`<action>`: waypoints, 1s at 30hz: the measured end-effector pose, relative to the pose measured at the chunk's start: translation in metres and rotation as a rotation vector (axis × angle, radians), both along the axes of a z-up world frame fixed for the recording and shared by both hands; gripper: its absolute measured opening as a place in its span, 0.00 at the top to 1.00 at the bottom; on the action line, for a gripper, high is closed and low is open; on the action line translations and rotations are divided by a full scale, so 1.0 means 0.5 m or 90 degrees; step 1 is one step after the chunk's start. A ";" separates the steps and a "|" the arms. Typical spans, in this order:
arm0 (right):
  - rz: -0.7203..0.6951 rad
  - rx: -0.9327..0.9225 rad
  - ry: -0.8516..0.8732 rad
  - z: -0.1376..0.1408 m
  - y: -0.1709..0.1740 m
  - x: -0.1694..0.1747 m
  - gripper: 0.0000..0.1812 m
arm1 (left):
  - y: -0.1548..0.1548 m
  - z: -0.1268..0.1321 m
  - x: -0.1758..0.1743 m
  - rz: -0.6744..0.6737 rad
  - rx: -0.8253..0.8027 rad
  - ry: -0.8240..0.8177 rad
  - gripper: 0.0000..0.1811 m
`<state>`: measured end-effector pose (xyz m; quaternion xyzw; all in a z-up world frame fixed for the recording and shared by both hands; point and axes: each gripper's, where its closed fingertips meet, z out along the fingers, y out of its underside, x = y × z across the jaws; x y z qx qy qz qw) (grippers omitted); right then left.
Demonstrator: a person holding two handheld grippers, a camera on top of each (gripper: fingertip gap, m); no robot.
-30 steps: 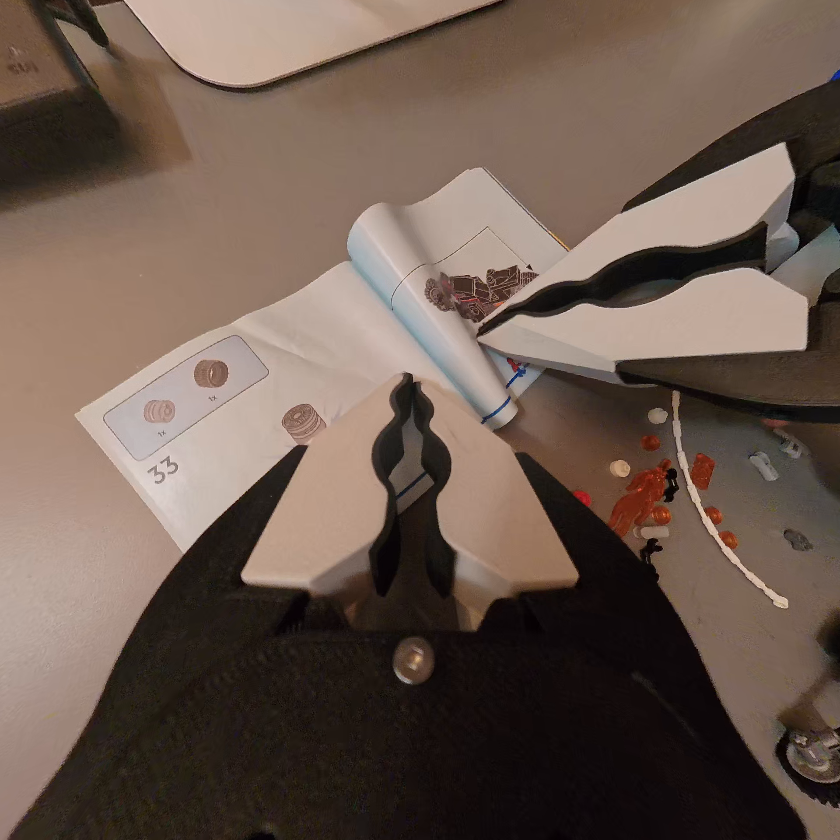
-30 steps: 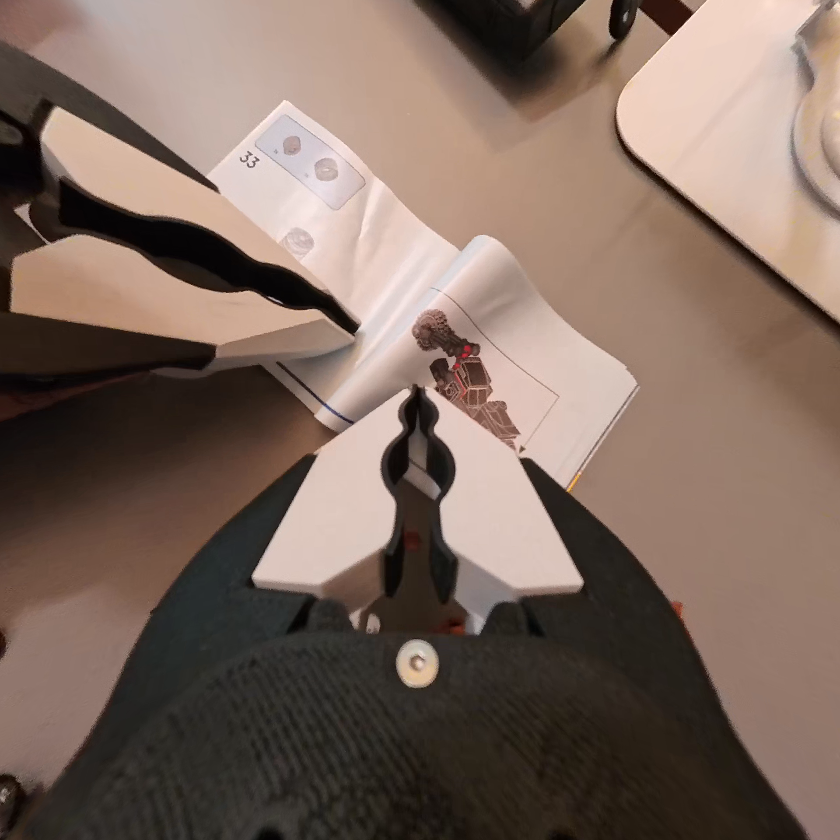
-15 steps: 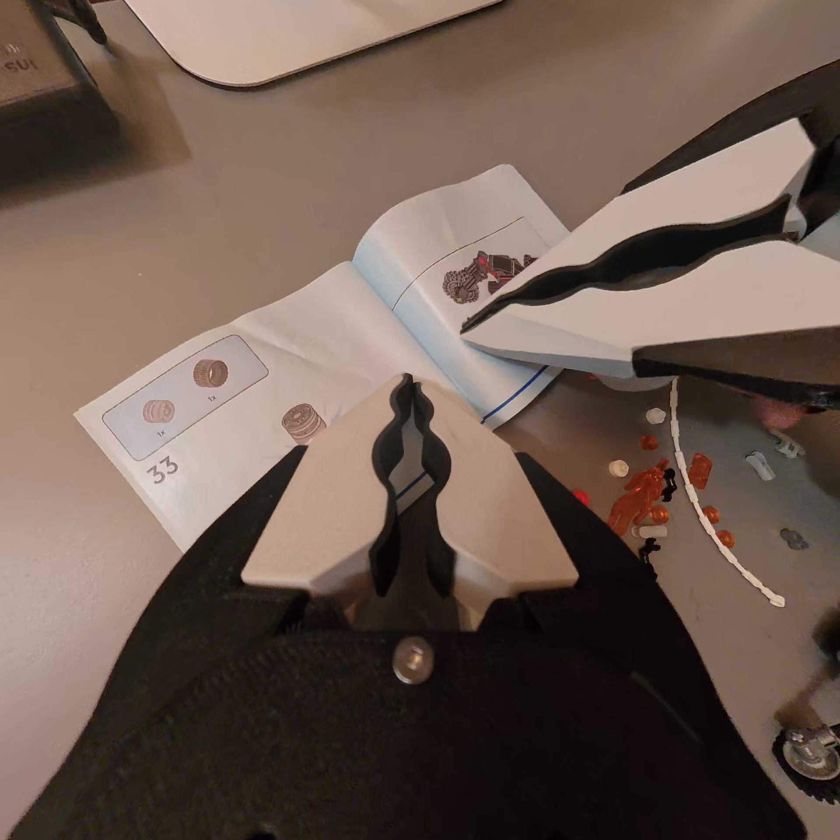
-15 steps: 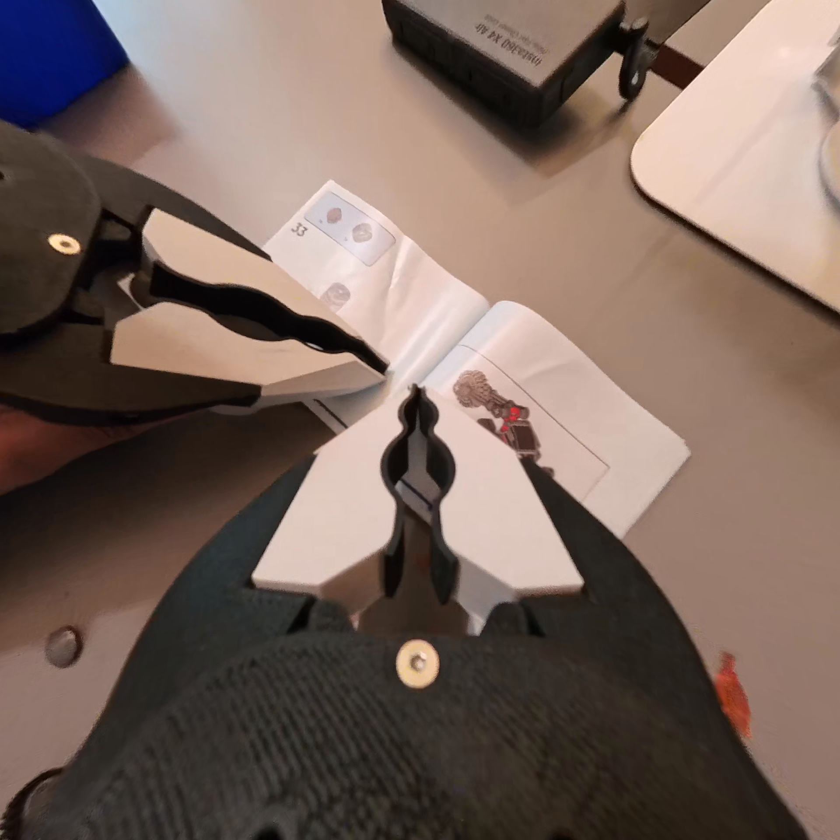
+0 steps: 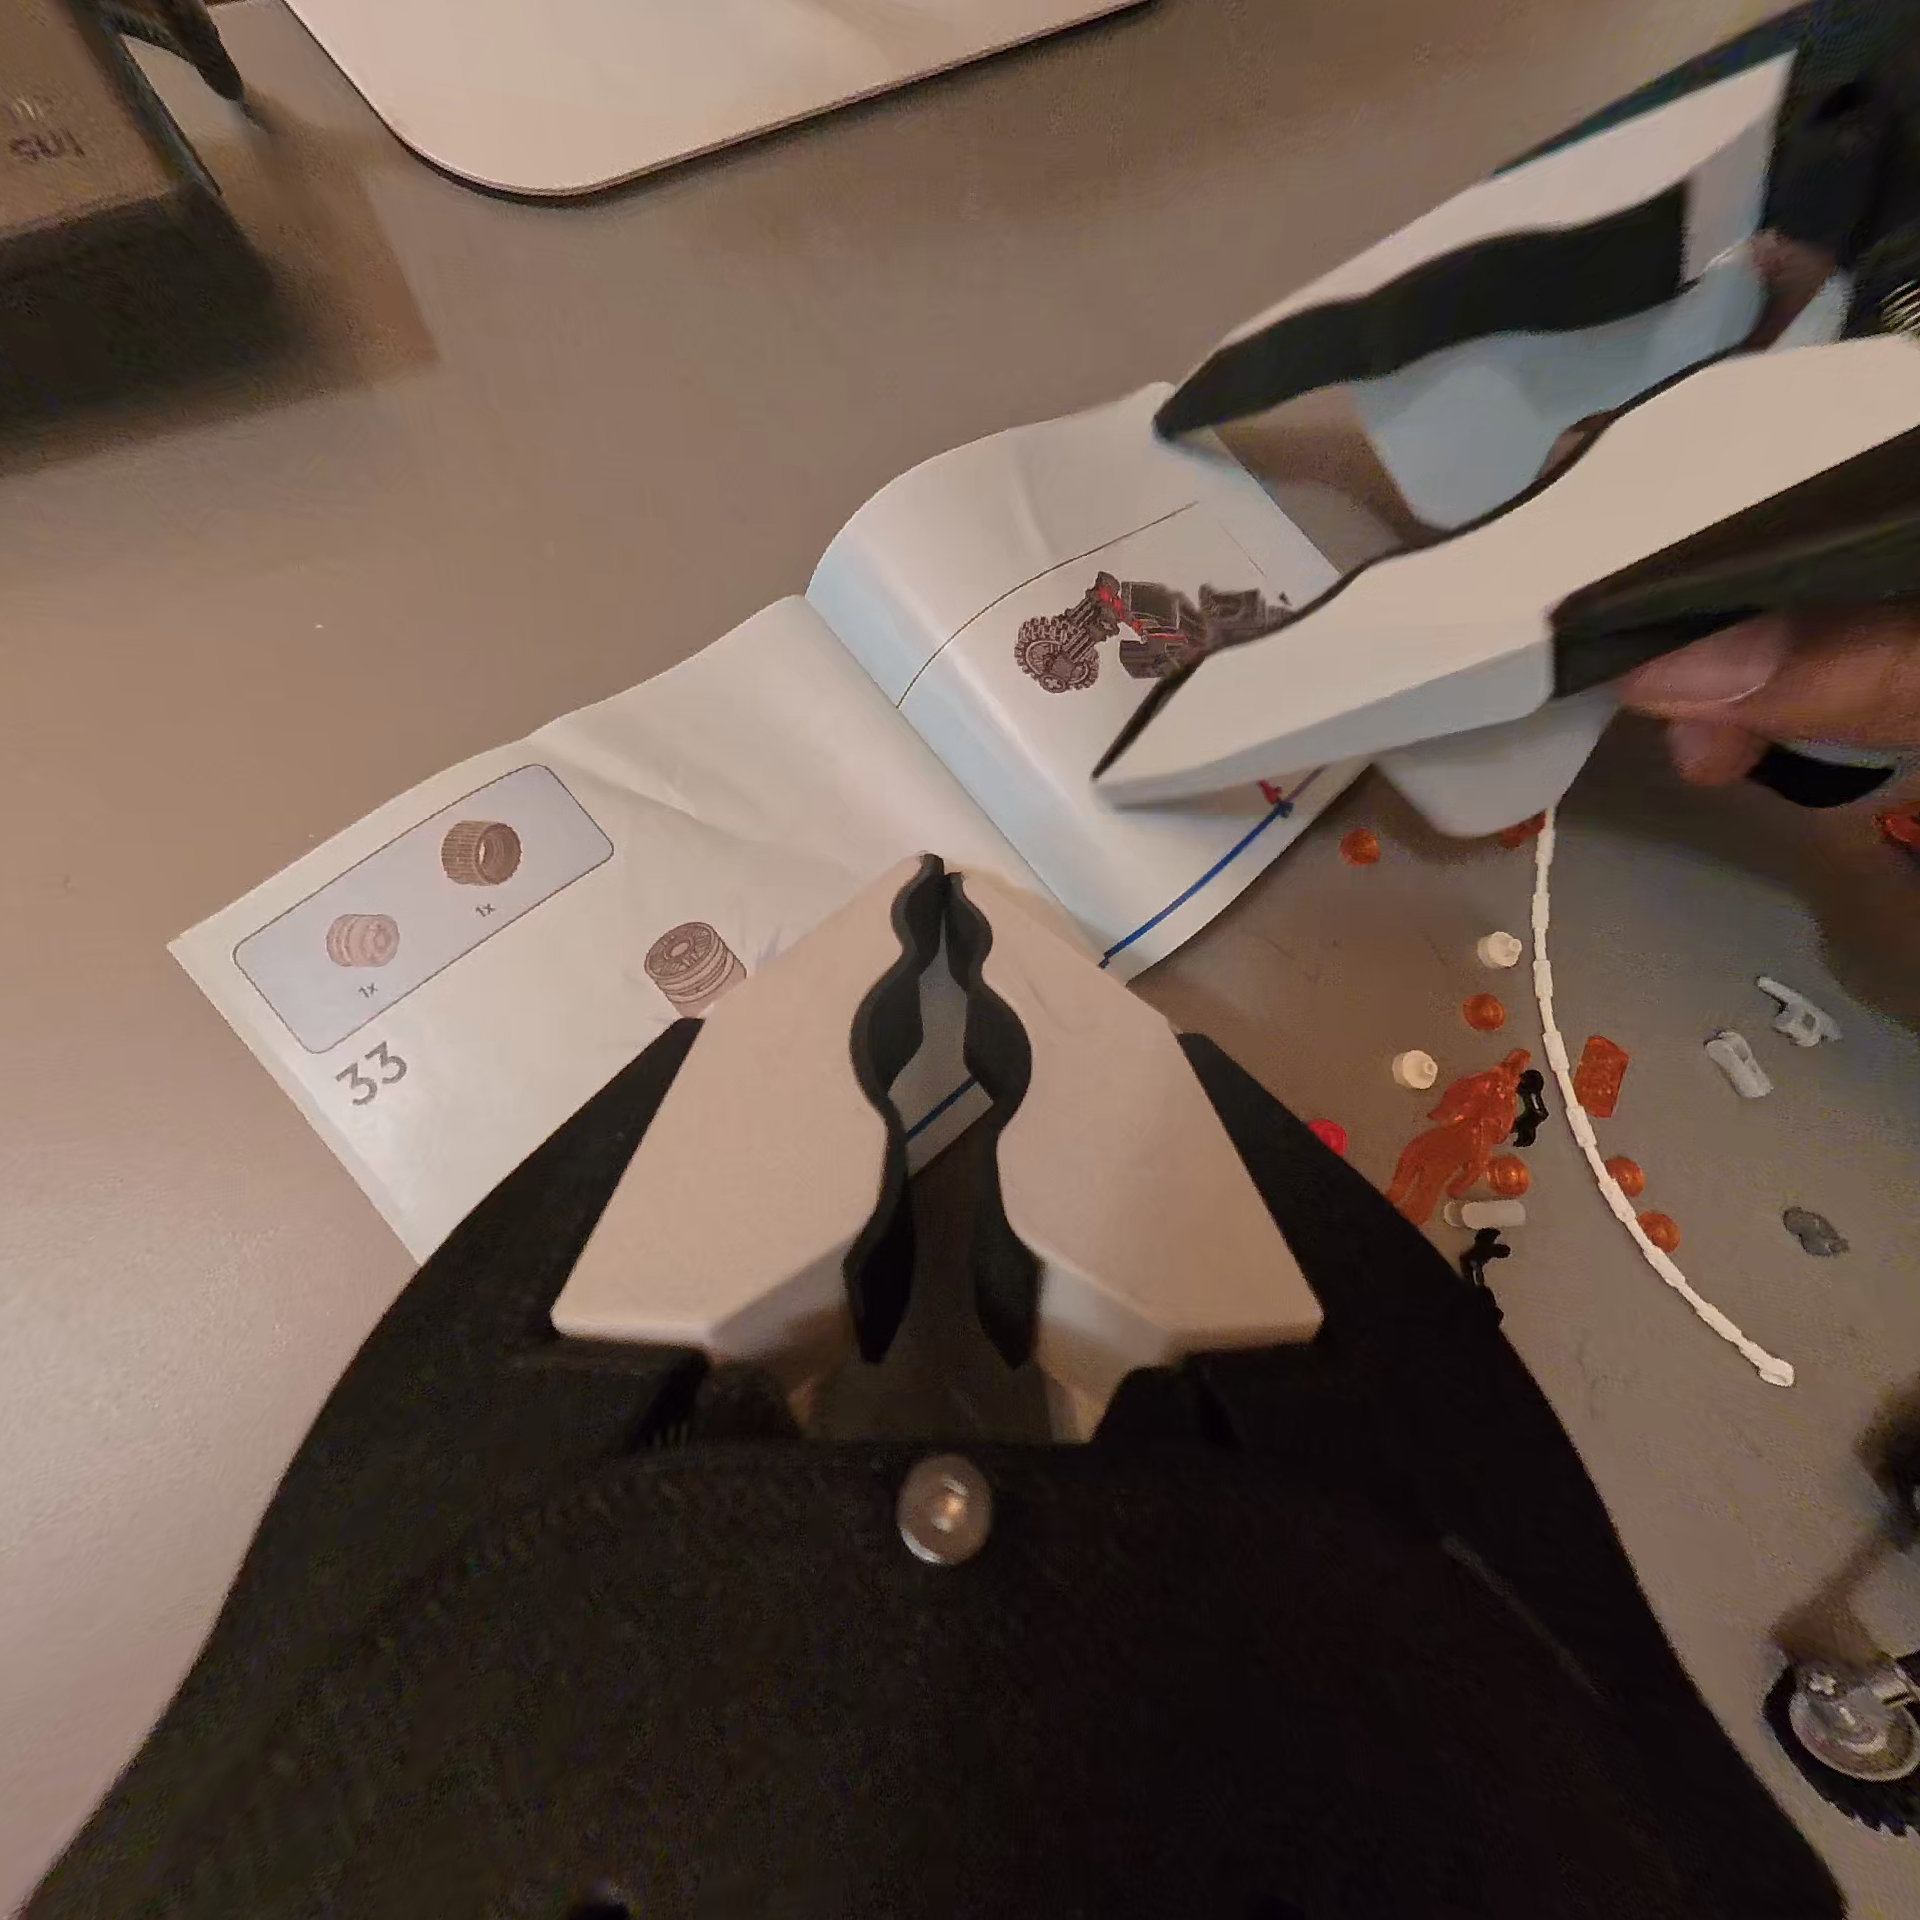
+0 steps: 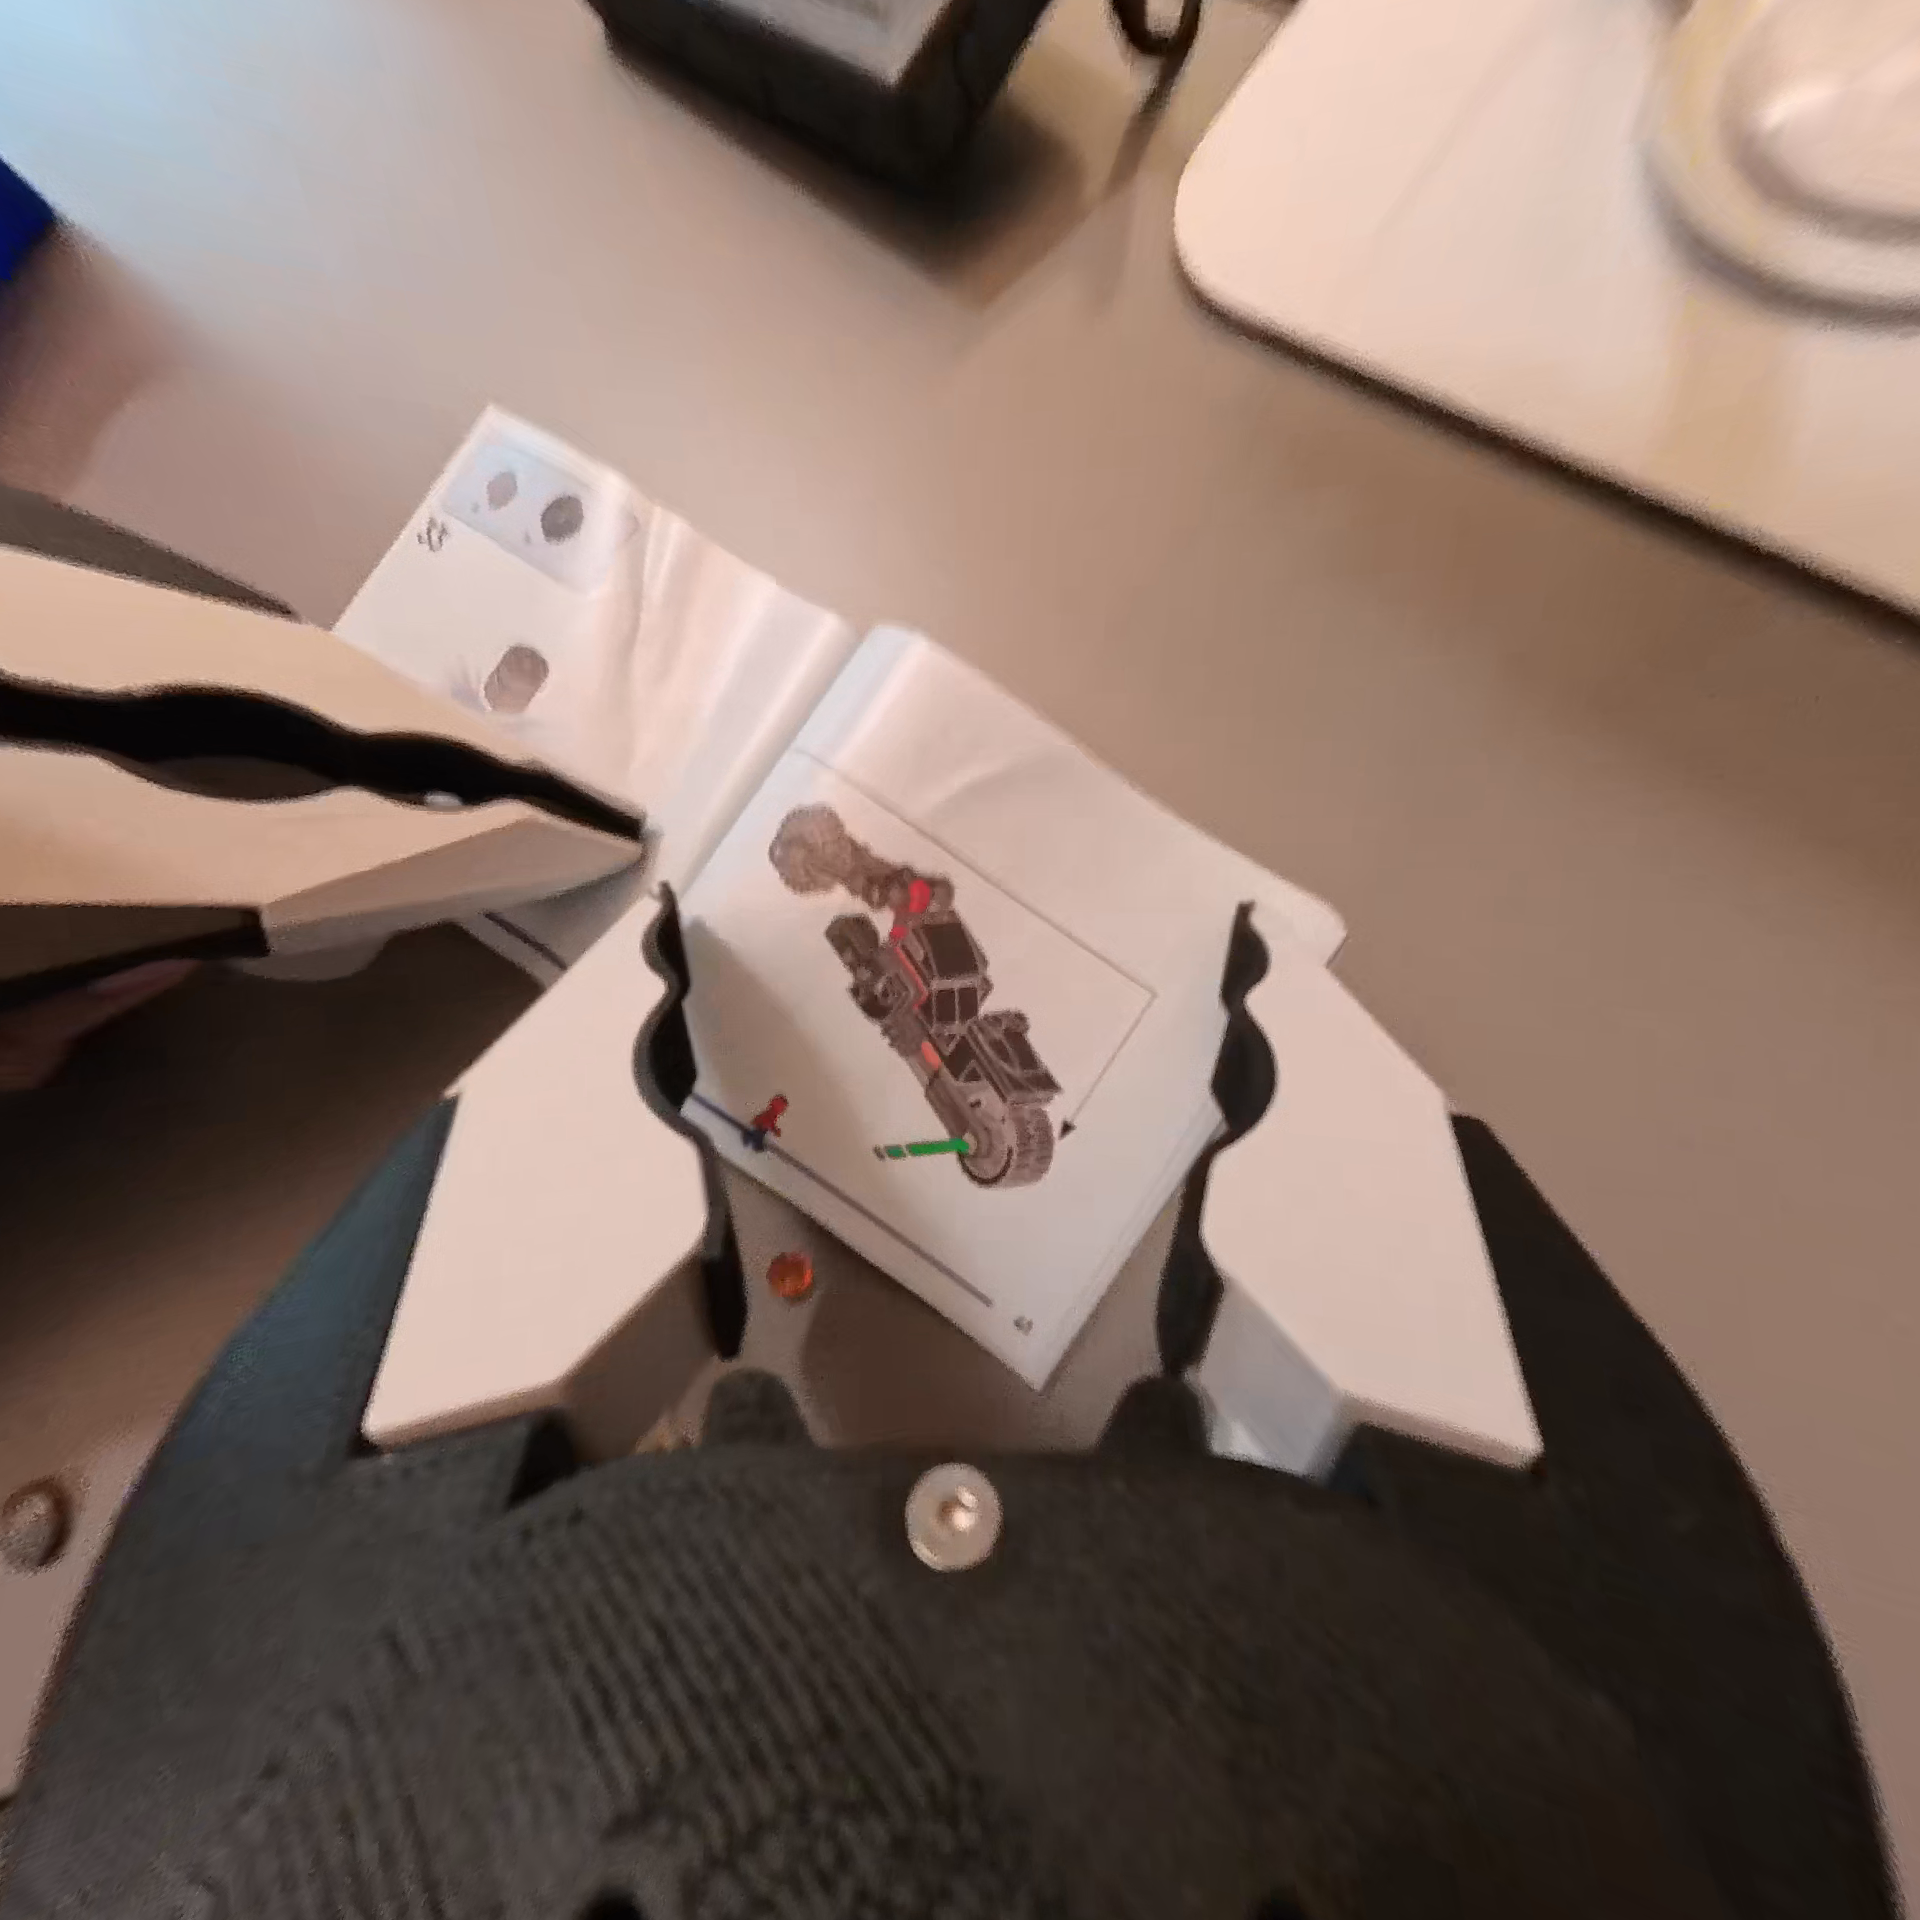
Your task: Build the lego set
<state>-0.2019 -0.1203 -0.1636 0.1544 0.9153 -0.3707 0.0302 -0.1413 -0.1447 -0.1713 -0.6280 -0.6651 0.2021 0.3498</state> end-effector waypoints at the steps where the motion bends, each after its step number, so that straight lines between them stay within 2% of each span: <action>1: -0.003 0.004 0.009 -0.005 -0.002 -0.001 0.48 | 0.000 0.000 0.000 0.000 0.002 0.000 1.00; 7: -0.005 0.023 0.063 -0.012 -0.002 0.006 0.59 | 0.000 0.000 0.000 0.000 -0.001 0.000 1.00; 12: 0.012 0.037 0.091 -0.011 -0.007 0.022 0.86 | 0.000 0.000 0.000 -0.001 -0.006 0.000 1.00; 13: 0.023 0.036 0.090 -0.010 -0.008 0.029 0.98 | 0.000 0.000 0.000 -0.001 -0.006 0.000 1.00; 14: 0.041 0.038 0.088 -0.010 -0.009 0.038 1.00 | 0.001 0.000 -0.001 -0.001 -0.004 0.000 1.00; 18: 0.080 0.059 0.092 -0.012 -0.008 0.059 1.00 | 0.001 0.000 0.000 -0.002 -0.002 0.000 1.00; 22: 0.060 0.046 0.109 0.008 -0.007 0.042 1.00 | 0.001 0.000 -0.001 -0.002 -0.004 0.000 1.00; 23: 0.046 0.038 0.134 0.018 -0.005 0.028 0.95 | 0.000 0.000 -0.001 -0.002 -0.004 0.000 1.00; 24: 0.028 0.033 0.160 0.026 -0.002 0.012 0.76 | 0.000 0.000 -0.001 -0.002 -0.004 0.000 1.00; 25: 0.014 0.034 0.180 0.028 0.001 -0.003 0.61 | 0.001 0.000 -0.001 -0.002 -0.004 0.000 1.00; 26: 0.008 0.045 0.186 0.022 0.005 -0.012 0.51 | 0.001 0.000 -0.001 -0.002 -0.004 0.000 1.00; 27: 0.007 0.063 0.176 0.009 0.010 -0.014 0.47 | 0.000 0.000 -0.001 -0.002 -0.004 0.000 1.00; 28: 0.006 0.077 0.155 -0.006 0.012 -0.012 0.50 | 0.000 0.000 -0.001 -0.002 -0.004 0.000 1.00; 30: 0.014 0.050 0.090 -0.015 0.005 0.006 0.64 | 0.000 0.000 -0.001 -0.002 -0.005 0.000 1.00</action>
